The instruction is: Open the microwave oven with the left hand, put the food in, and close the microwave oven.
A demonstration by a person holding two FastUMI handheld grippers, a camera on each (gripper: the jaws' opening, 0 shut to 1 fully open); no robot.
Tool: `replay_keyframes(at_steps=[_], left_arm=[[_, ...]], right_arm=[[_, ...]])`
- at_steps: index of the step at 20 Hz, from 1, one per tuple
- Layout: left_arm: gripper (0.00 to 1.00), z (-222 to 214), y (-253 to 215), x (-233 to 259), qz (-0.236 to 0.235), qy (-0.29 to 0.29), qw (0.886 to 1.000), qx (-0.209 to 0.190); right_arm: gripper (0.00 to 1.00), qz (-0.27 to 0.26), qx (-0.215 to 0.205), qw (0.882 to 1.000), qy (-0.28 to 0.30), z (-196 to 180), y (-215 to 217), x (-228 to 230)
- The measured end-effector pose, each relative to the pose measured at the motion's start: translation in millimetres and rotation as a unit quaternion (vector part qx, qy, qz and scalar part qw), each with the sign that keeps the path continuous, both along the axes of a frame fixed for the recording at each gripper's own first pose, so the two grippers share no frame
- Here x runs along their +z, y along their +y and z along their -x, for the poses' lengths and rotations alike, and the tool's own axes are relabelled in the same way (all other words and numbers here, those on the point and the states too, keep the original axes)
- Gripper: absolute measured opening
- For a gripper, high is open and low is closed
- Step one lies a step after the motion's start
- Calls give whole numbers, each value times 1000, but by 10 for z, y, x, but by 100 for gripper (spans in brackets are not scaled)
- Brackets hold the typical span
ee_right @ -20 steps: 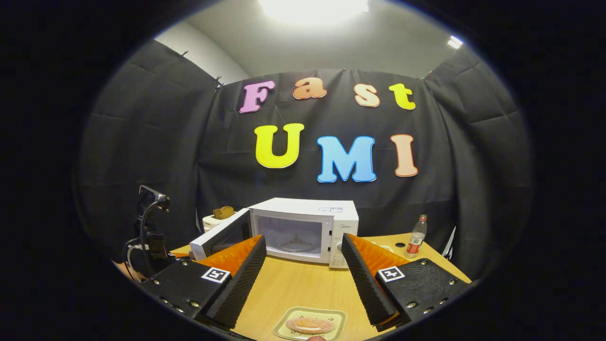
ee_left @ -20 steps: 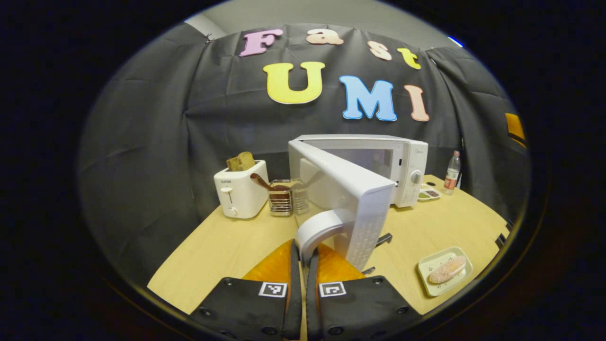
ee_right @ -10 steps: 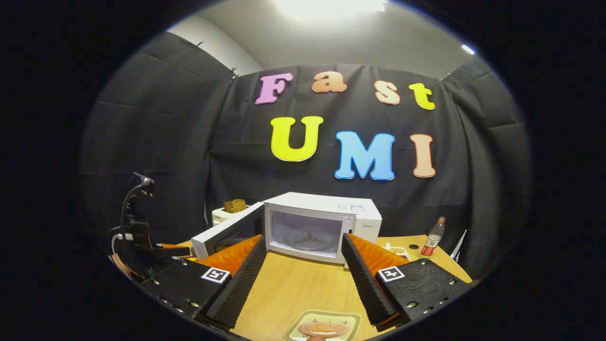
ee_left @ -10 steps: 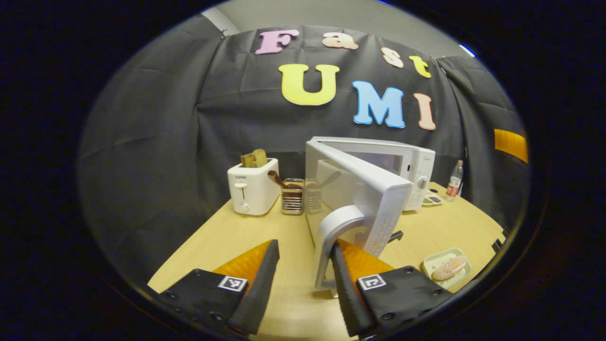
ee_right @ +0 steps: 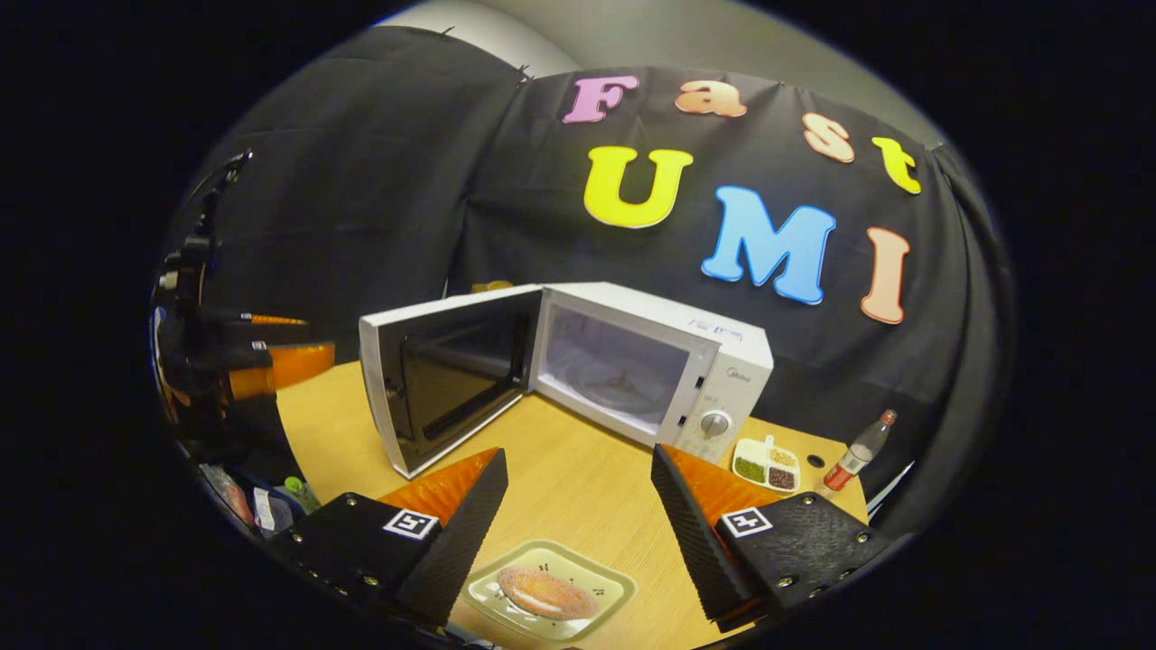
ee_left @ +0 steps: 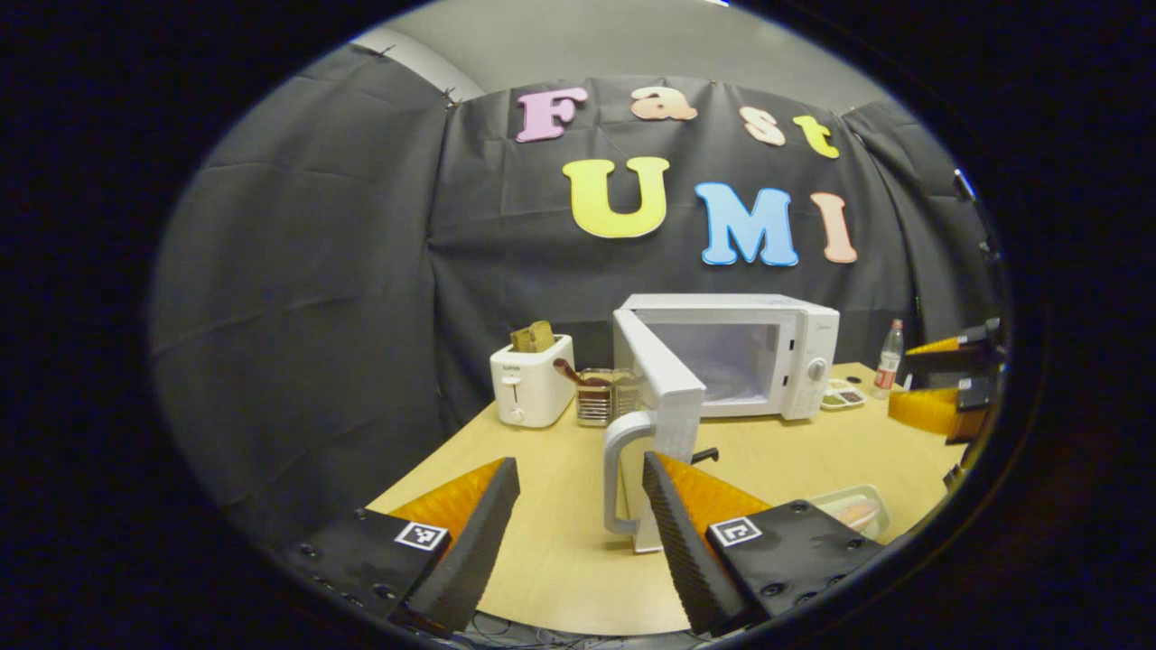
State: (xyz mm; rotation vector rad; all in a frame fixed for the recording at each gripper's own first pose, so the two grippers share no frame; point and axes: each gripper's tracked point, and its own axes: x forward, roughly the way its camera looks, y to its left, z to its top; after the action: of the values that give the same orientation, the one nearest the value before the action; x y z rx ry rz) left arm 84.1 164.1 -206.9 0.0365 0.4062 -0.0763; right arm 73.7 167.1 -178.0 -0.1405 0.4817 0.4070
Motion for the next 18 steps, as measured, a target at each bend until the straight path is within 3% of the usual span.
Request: replay_keyframes(at_steps=[6, 10, 12, 15, 18], left_arm=[[90, 27, -60, 372, -13, -31, 999, 19], [90, 91, -67, 454, -17, -33, 999, 27], [90, 133, -32, 490, -21, -34, 999, 37], [90, 183, 2, 541, -28, -37, 998, 49], [90, 222, 19, 581, -37, -39, 997, 61]], right_arm=[[98, 53, 90, 992, 75, 325, -8, -632], [98, 58, 122, 984, 118, 553, 40, -990], [92, 72, 133, 979, 138, 662, 18, -1155], [92, 89, 156, 969, 171, 800, -22, -1438], [92, 109, 175, 965, 163, 770, -51, -1512]])
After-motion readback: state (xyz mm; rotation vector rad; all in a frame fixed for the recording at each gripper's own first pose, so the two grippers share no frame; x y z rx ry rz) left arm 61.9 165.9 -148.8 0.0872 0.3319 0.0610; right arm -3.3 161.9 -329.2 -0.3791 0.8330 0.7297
